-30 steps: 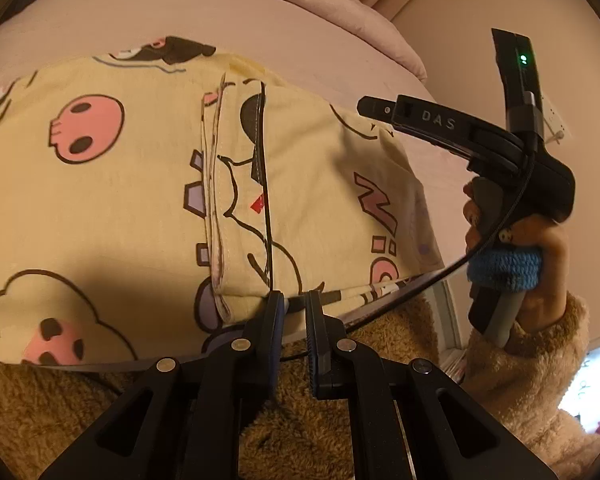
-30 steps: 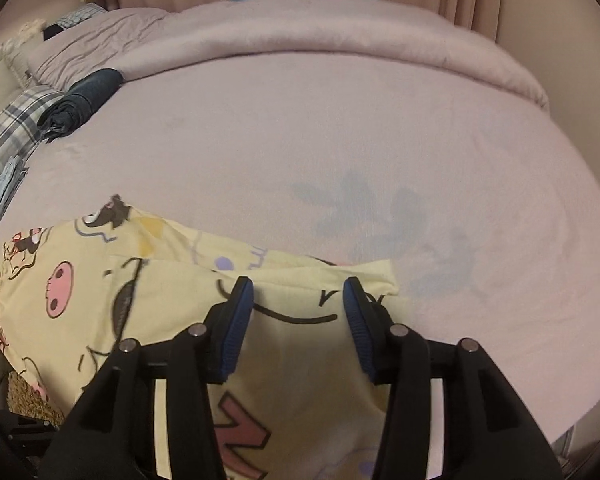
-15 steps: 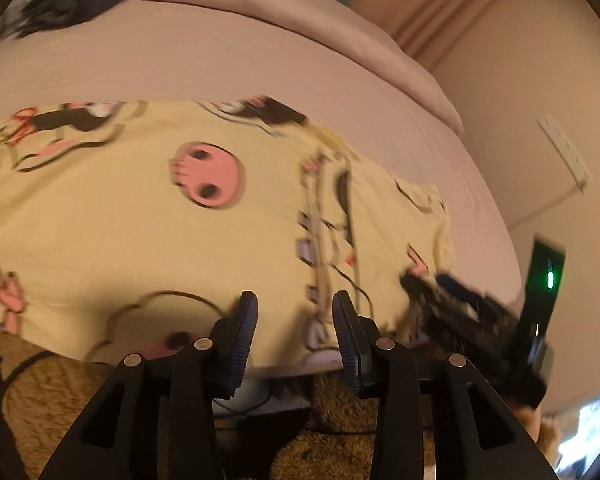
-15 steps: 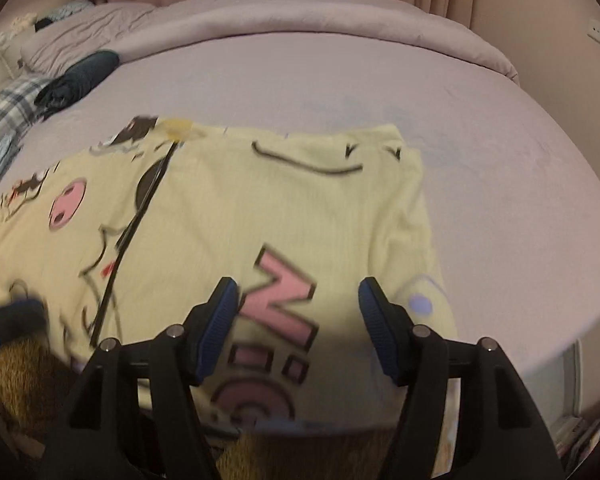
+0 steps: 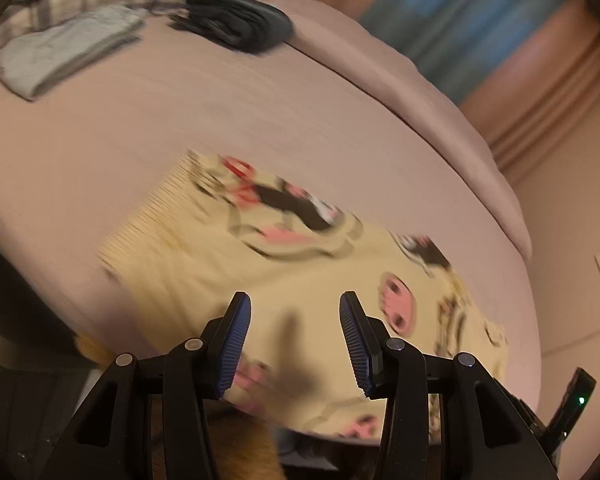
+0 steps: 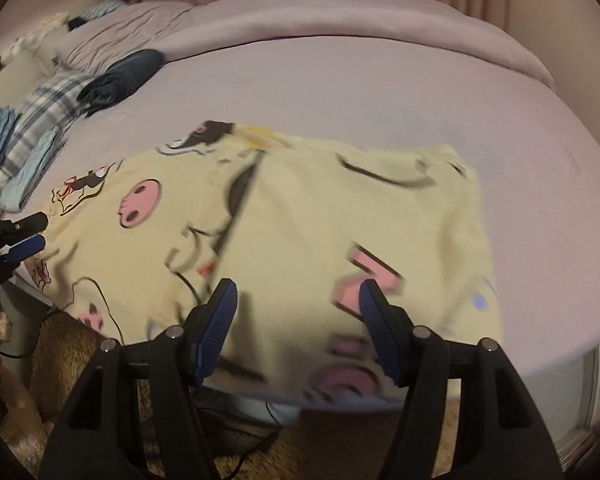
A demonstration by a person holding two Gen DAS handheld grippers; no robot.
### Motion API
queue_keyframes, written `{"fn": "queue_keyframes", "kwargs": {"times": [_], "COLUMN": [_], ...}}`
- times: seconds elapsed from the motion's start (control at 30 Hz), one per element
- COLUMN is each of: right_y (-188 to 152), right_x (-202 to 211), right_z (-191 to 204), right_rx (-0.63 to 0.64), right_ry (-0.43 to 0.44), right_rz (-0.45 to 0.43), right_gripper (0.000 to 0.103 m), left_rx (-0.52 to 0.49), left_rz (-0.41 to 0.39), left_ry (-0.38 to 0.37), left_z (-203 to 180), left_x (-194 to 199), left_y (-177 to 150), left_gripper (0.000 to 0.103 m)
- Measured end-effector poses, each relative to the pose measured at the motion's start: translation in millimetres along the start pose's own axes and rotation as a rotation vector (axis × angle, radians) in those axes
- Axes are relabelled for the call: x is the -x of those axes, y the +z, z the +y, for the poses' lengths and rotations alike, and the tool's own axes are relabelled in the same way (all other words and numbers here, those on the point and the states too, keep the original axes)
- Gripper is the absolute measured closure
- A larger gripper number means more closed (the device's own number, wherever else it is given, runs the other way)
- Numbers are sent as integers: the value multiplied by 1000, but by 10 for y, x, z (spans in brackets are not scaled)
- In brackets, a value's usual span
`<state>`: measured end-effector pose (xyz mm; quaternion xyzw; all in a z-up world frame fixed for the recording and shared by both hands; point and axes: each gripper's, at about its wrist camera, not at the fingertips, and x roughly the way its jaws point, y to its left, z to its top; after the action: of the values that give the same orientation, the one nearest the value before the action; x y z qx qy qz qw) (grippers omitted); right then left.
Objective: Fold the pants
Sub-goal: 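Grasp the elastic waistband with the left gripper and lift it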
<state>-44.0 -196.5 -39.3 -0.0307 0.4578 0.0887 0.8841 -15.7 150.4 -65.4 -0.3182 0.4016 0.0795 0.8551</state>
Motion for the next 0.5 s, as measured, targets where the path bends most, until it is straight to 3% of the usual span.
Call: {"fn": "queue_keyframes", "kwargs": {"times": [0.13, 0.17, 0.23, 0.33, 0.5], "right_y": [88, 63, -13, -51, 26], "right_x": [-285, -386, -458, -458, -494], "right_z": [271, 314, 405, 564, 496], "right_rx": [63, 62, 91, 130, 98], "right_ry": [98, 90, 47, -29, 11], "right_rz": [28, 58, 1, -25, -6], "right_gripper": [38, 36, 28, 28, 28], "left_rx": [89, 116, 168, 236, 278], "left_rz": [-47, -51, -63, -63, -37], "left_ry": [45, 60, 77, 72, 7], "left_z": [354, 461, 650, 912, 1033], "left_x": [65, 66, 44, 53, -1], "left_y": [179, 212, 224, 225, 192], "left_gripper": [58, 58, 58, 58, 58]}}
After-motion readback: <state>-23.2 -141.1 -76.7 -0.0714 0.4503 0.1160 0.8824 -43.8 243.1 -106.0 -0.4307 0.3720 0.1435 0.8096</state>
